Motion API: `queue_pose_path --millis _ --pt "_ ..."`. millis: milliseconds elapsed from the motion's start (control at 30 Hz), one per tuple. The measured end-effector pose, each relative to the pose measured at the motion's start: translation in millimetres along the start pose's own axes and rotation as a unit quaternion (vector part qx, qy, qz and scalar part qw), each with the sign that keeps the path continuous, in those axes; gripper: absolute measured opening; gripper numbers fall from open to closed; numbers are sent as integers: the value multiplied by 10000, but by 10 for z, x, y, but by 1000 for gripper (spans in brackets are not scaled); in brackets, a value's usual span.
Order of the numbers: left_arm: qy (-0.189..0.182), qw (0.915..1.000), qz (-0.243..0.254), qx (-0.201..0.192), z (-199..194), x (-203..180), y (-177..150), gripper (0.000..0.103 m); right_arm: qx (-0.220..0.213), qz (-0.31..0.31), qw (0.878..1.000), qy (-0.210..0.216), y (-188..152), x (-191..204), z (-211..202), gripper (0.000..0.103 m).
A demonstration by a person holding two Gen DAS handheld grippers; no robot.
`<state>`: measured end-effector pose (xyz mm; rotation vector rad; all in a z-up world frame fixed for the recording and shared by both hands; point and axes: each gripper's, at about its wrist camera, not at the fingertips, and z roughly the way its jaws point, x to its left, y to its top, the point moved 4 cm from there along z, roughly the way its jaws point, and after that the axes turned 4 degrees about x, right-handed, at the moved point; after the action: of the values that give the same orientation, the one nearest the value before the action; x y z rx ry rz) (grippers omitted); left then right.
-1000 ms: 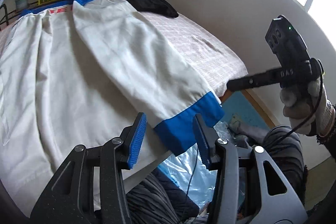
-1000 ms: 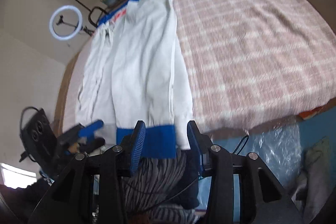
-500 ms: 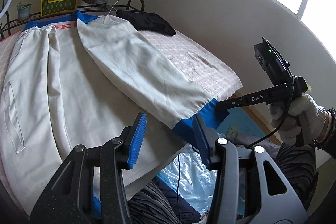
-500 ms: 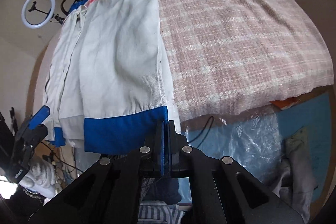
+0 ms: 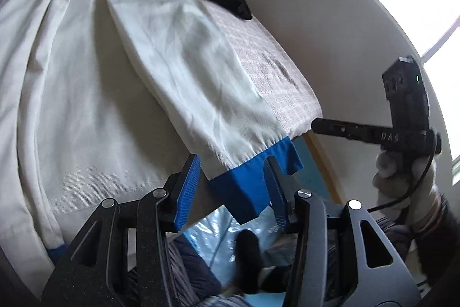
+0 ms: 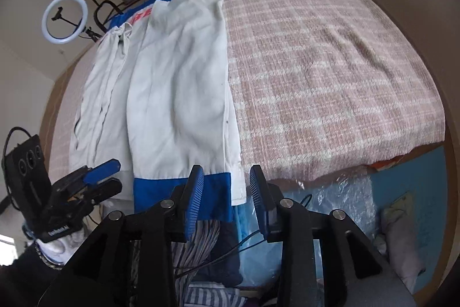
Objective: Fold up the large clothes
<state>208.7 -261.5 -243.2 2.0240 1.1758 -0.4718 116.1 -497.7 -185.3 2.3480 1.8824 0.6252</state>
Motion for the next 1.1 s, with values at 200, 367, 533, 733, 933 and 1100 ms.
queue_pose_path --millis 200,367,533,733,933,1100 --pt "-231 9951 -738 617 324 137 97 10 256 24 9997 49 -32 -146 291 32" --pt "-1505 9781 -1436 -93 135 227 104 9 -15 147 9977 667 66 -234 83 32" --pt "-104 9925 -1208 152 273 424 -74 13 62 374 9948 945 77 -363 216 32" --pt "542 9964 -480 -447 -202 190 -167 19 -215 300 9892 1420 204 -320 98 34" --pt "1101 9882 747 -763 -301 -287 -71 19 -267 313 9843 1716 418 -433 255 53" --pt "1056 9887 945 -480 228 -450 9 19 -156 560 9725 2257 669 -547 540 54"
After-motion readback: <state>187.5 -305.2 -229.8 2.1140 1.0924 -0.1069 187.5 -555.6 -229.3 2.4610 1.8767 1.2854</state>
